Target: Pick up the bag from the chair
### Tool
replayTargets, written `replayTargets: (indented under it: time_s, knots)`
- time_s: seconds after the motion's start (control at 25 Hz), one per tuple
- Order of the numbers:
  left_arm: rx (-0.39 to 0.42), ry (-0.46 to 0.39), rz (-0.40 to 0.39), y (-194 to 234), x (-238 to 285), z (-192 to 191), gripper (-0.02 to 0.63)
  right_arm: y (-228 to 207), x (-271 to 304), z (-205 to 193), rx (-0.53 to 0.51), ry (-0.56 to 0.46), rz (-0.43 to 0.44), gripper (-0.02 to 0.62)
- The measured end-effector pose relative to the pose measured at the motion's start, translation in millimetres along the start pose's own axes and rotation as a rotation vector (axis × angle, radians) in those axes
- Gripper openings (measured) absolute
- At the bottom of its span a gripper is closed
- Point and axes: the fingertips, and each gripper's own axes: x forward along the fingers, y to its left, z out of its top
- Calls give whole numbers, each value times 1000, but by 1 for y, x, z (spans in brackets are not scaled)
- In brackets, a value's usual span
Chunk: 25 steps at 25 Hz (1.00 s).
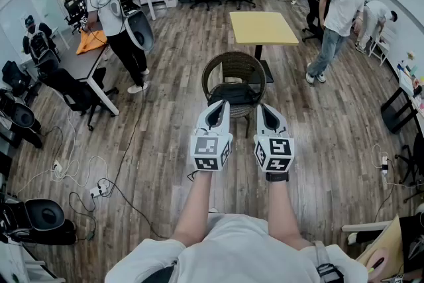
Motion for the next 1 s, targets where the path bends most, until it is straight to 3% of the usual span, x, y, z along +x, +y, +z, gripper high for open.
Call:
replayTargets:
  time_s: [0.48,1.0]
  knots:
    - [-9,-5,-12,6,-6,8,9,18,-1,6,-6,1,19,8]
    - [-18,2,-37,14,-14,7,9,30,-1,4,63,-11,13,8]
